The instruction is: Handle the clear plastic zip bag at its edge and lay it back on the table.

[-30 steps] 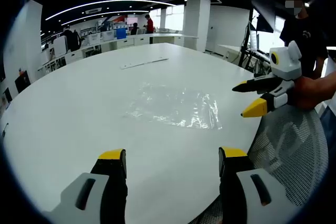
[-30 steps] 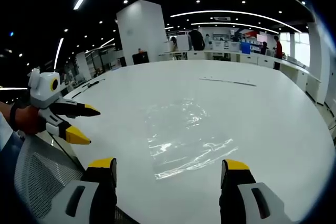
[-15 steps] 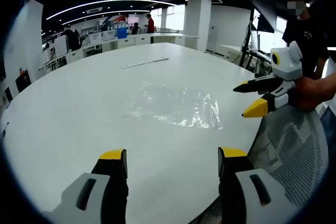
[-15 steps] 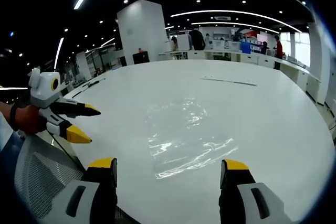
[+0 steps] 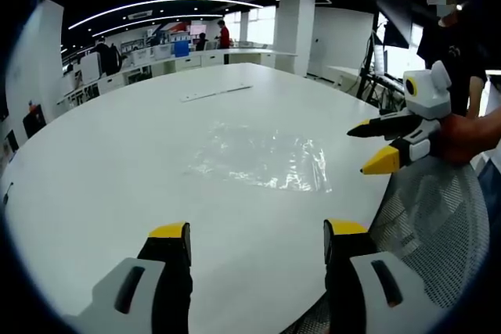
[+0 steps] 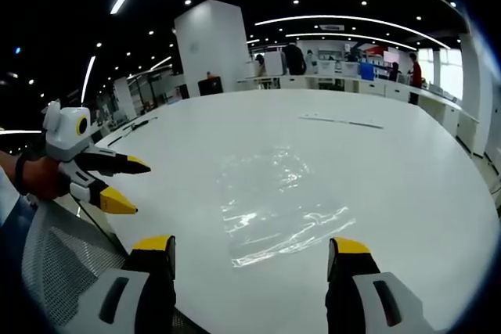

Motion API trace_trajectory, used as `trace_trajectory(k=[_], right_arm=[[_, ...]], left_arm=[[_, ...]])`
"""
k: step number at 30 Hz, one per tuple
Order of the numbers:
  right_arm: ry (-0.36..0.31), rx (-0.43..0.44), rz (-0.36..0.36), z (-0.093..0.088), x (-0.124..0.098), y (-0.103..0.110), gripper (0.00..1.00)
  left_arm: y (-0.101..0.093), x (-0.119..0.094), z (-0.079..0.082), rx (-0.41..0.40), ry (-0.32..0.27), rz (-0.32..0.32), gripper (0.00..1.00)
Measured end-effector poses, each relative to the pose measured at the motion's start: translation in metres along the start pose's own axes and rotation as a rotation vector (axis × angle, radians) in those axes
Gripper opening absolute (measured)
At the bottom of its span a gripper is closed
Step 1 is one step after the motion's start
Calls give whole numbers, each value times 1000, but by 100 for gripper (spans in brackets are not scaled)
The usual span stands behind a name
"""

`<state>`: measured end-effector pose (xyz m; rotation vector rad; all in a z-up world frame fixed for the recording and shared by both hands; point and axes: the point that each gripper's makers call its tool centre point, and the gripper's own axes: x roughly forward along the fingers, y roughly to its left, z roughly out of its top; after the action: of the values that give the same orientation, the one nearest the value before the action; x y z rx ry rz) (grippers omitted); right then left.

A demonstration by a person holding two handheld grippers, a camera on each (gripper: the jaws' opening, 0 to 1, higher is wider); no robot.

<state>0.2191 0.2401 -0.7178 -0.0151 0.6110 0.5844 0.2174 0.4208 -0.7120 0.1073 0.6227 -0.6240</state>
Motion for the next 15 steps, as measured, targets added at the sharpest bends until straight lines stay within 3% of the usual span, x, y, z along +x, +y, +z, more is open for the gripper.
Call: trace_trajectory(k=[15], right_arm=[[1, -8, 9, 1, 1, 2, 79]], left_arm=[[5, 0, 1, -22, -7, 11, 67]])
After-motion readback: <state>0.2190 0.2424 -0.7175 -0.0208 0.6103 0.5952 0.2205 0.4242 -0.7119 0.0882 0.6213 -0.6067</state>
